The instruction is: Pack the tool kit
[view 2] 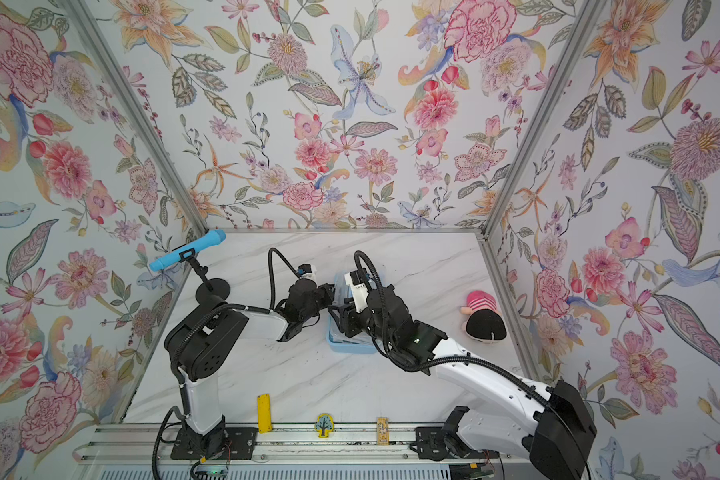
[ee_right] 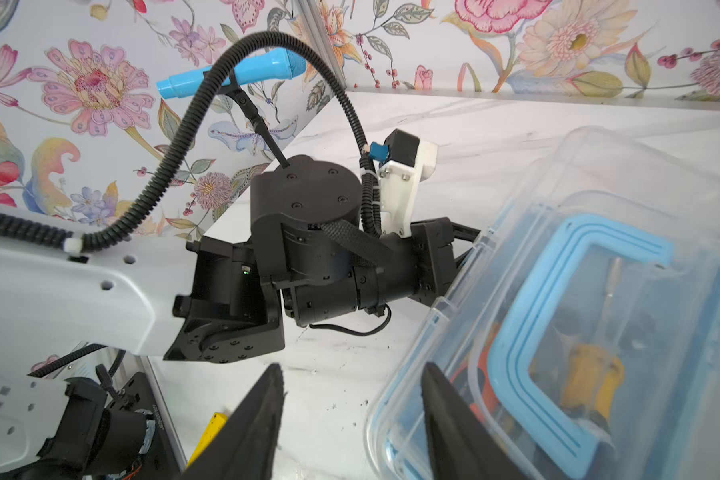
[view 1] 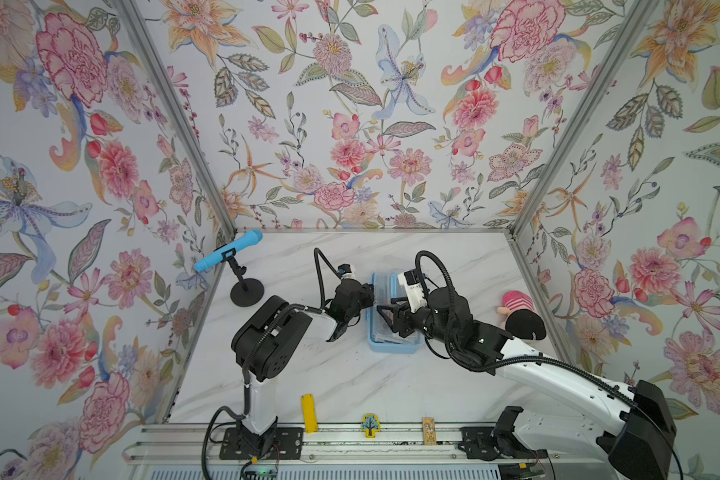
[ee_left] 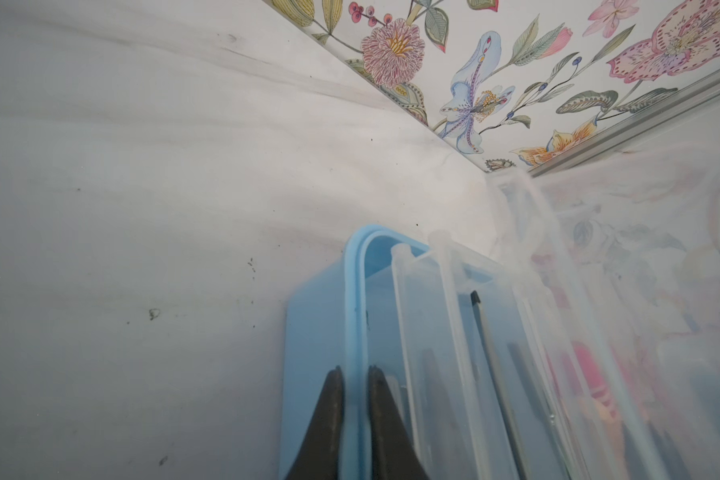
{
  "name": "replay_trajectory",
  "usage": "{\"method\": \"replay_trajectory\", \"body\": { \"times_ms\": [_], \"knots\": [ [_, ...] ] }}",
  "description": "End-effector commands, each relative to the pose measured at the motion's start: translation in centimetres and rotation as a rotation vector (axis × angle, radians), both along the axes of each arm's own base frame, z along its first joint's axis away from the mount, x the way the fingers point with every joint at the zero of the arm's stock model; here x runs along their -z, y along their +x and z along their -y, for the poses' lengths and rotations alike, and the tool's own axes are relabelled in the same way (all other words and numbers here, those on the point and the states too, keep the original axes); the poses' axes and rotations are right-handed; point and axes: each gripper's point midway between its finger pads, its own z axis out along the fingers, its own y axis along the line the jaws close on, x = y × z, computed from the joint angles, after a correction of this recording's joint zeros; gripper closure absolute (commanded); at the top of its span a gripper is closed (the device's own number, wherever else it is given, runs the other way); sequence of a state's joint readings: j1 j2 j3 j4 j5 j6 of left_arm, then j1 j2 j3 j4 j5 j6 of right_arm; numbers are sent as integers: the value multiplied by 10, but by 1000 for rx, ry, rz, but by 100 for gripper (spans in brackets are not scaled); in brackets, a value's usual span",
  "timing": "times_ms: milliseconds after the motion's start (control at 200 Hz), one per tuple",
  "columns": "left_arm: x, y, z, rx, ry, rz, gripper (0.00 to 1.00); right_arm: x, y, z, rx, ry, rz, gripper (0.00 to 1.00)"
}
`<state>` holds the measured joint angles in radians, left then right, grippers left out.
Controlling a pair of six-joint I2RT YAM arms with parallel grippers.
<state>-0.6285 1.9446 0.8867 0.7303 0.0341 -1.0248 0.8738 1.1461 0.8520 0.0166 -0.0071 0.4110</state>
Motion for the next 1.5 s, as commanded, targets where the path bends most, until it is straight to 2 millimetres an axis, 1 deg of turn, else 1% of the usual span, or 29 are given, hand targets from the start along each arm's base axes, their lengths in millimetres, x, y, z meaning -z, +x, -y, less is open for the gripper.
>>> {"method": "replay_trajectory", "body": {
  "times_ms": [0,110,215,385,435,565,610,661,706,801,911,991,1061,1106,1171,1251,1351,1416,1426,1436,1496],
  "knots": [
    [3,-12,-6,-49,29,13,99,6,9,22,115,3,-58,46],
    [7,-12,-16,-123,41,-4,100,17,13,39,166,13,-93,46],
    [13,-9,-26,-186,66,-17,100,27,15,48,184,2,-115,47],
    [16,-1,-38,-272,83,-22,100,43,21,53,204,-35,-147,46],
    [13,1,-41,-295,77,-14,100,48,24,54,209,-50,-159,46],
    [5,8,-41,-309,76,-4,100,60,30,54,211,-78,-184,46],
    [3,8,-41,-304,80,2,87,63,33,53,209,-86,-194,46],
    [-1,8,-41,-303,78,11,67,69,36,54,215,-99,-208,45],
    [-4,7,-42,-299,80,18,55,71,39,53,215,-102,-217,45],
    [-12,5,-51,-309,111,37,43,73,44,51,218,-103,-221,45],
    [-19,7,-68,-328,148,41,37,76,48,46,213,-105,-232,46],
    [-25,6,-80,-336,179,56,29,79,51,42,206,-107,-239,46],
    [-34,2,-86,-328,227,80,22,83,53,39,204,-115,-248,46],
    [-38,-1,-86,-309,248,92,19,86,55,40,212,-127,-250,46],
    [-41,-8,-84,-269,261,110,18,92,59,41,219,-147,-253,47],
    [-38,-22,-79,-203,259,121,18,99,64,45,226,-169,-259,47],
    [-32,-44,-74,-129,237,136,19,109,72,52,241,-207,-267,48],
    [-27,-58,-70,-91,244,143,21,114,71,52,228,-219,-271,49],
    [-26,-60,-69,-82,249,144,21,115,77,59,251,-219,-275,49],
    [-26,-63,-68,-76,251,147,22,116,78,62,259,-220,-279,49],
    [-19,-75,-65,-43,280,144,22,121,80,65,262,-221,-294,49]
  ]
}}
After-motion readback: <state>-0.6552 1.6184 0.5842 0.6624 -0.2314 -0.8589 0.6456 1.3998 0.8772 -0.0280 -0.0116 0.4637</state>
